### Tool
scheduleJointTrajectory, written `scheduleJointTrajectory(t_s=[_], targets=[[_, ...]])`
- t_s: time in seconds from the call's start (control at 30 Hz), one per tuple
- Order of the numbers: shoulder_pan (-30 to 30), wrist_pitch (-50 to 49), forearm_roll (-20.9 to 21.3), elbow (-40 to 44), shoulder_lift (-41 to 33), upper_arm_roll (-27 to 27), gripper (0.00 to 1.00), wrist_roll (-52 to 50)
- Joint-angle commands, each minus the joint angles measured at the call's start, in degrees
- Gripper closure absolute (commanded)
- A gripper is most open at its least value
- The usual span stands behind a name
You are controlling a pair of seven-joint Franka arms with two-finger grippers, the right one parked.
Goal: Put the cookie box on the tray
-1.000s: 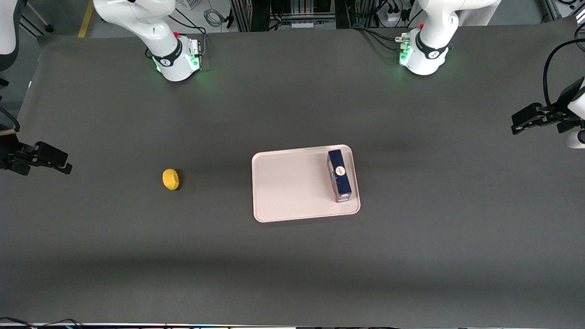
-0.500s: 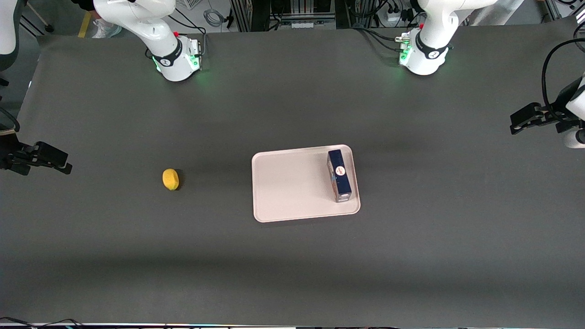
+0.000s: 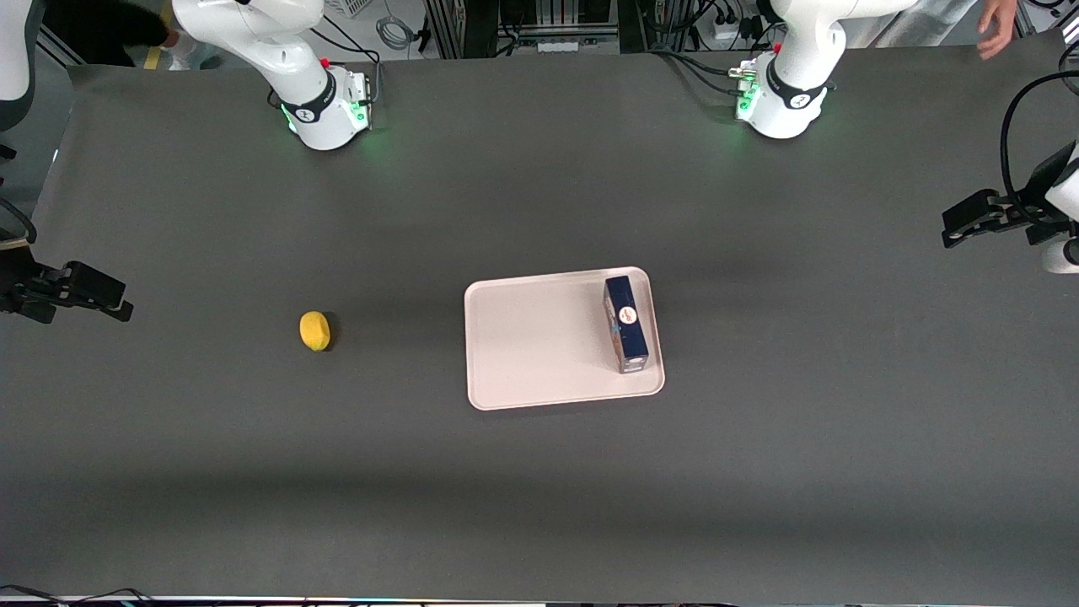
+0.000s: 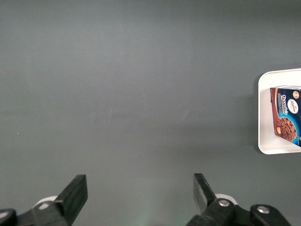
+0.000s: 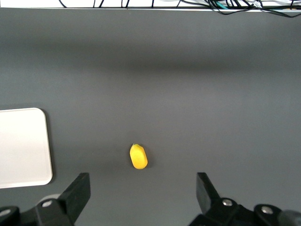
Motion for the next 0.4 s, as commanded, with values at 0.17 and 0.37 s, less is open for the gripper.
scheduleJointTrajectory(t_s=[0.17,0.37], targets=[[-0.8,-0.5,-0.2,-1.6,-1.7,0.7,0.0,-0.2],[-0.9,-1.1,-0.4,-1.5,-1.6,0.7,0.0,-0.3]])
